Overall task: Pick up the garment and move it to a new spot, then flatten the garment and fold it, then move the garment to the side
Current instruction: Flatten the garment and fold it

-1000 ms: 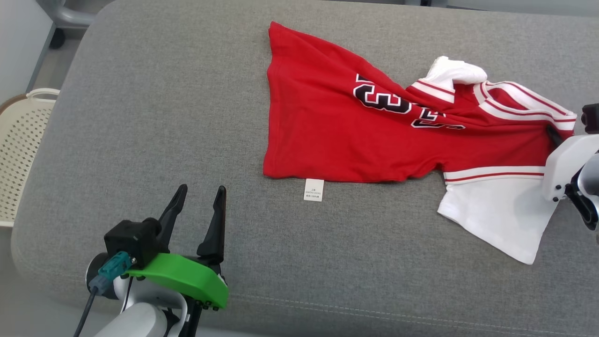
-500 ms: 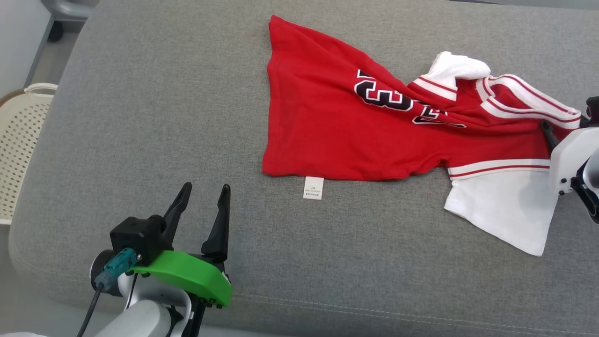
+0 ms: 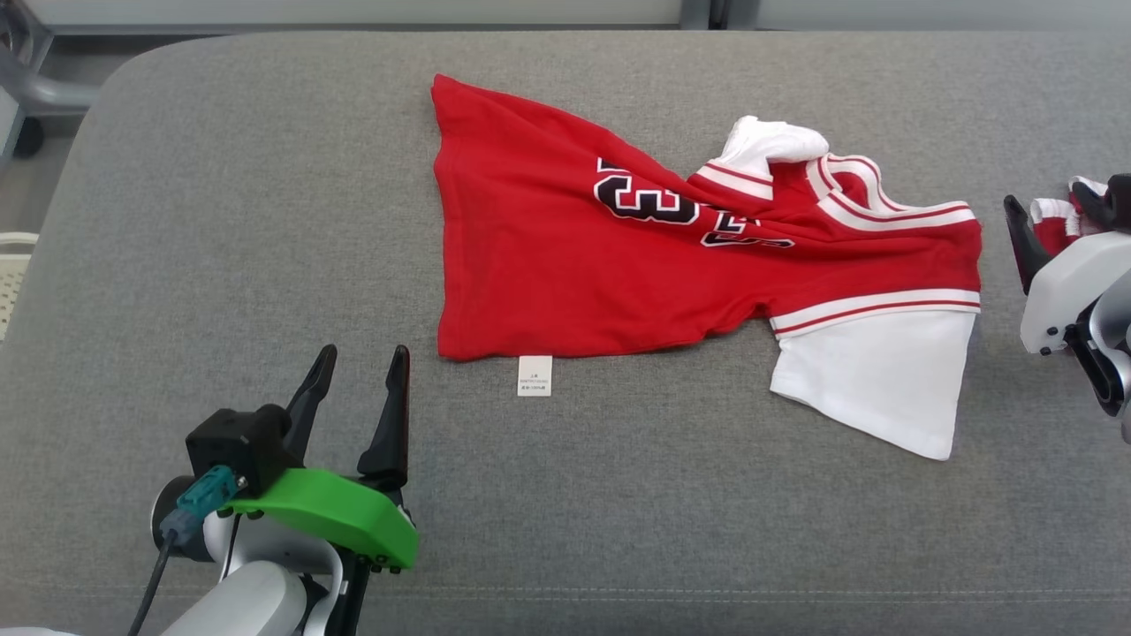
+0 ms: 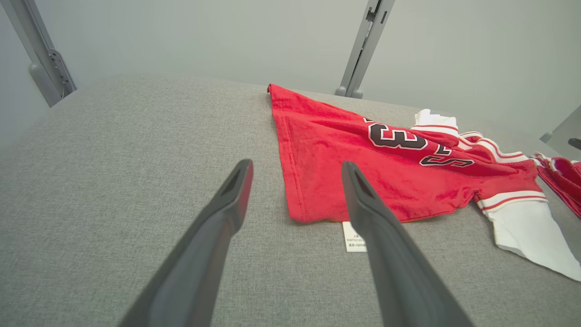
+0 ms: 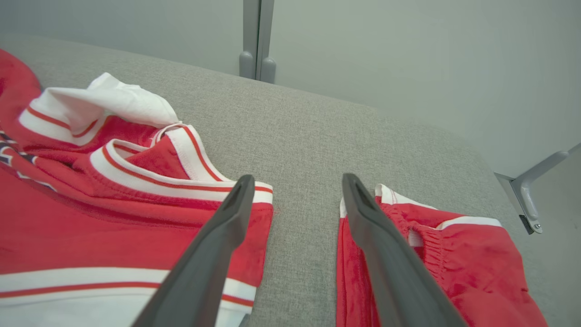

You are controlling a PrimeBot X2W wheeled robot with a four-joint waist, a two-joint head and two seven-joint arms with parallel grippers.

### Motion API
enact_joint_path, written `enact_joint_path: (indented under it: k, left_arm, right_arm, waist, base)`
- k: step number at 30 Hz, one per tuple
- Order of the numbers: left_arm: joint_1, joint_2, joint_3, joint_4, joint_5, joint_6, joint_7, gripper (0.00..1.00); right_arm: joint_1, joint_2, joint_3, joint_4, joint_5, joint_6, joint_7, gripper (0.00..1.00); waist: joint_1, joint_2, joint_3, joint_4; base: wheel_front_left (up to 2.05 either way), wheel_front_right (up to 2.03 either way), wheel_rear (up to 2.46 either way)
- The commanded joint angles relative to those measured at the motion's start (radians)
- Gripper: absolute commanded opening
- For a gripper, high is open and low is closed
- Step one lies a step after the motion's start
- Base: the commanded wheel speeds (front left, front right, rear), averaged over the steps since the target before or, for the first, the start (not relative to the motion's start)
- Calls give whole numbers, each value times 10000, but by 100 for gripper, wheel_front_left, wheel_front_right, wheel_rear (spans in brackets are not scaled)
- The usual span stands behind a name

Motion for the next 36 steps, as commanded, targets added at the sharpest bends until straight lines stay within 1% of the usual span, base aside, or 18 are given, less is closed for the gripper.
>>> enact_joint_path:
  k: [1, 8, 12, 17, 21, 25, 27, 28, 33, 36]
  left_arm:
    - [169, 66, 94, 70, -95, -68, -74, 100]
    - [497, 20, 317, 426, -277, -209, -321, 100]
    - [766, 39, 537, 676, -365, -265, -466, 100]
    - [1155, 164, 911, 923, -250, -288, -617, 100]
    - [1656, 201, 1341, 855, -201, -214, -669, 100]
    - [2052, 200, 1589, 828, -137, -259, -695, 100]
    - [2242, 178, 1715, 744, -63, -206, -704, 100]
    - [2242, 178, 1715, 744, -63, -206, -704, 100]
    - [2704, 86, 2034, 455, 156, -83, -699, 100]
    - [2961, 31, 2234, 265, 311, -36, -693, 100]
  right_arm:
    - [86, 31, -20, -128, 114, -19, -161, 100]
    - [496, 277, -542, -761, 159, -19, -390, 100]
    - [946, 510, -1343, -1494, -151, -17, -397, 100]
    - [1773, 936, -2390, -2524, -842, -17, -399, 100]
    - [2781, 1465, -3321, -3475, -1571, -17, -401, 100]
    - [3684, 1898, -3883, -4257, -2116, -17, -401, 100]
    - [4086, 2116, -4168, -4718, -2406, -17, -339, 100]
    - [4086, 2116, -4168, -4718, -2406, -17, -339, 100]
    - [5252, 2722, -4940, -6021, -3123, -17, 75, 100]
    - [5971, 3207, -5432, -6869, -3491, -16, 385, 100]
  waist:
    - [0, 0, -381, -394]
    - [0, 0, -971, -892]
    - [0, 0, -1293, -1103]
    - [0, 0, -1596, -1230]
    - [0, 0, -1853, -1209]
    - [0, 0, -2036, -1110]
    - [0, 0, -2096, -1059]
    - [0, 0, -2096, -1059]
    - [0, 0, -2237, -925]
    - [0, 0, -2295, -868]
  base:
    - [0, 0, 0]
    - [0, 0, 0]
    - [0, 0, 0]
    - [0, 0, 0]
    - [0, 0, 0]
    - [0, 0, 0]
    - [0, 0, 0]
    - [0, 0, 0]
    - [0, 0, 0]
    - [0, 0, 0]
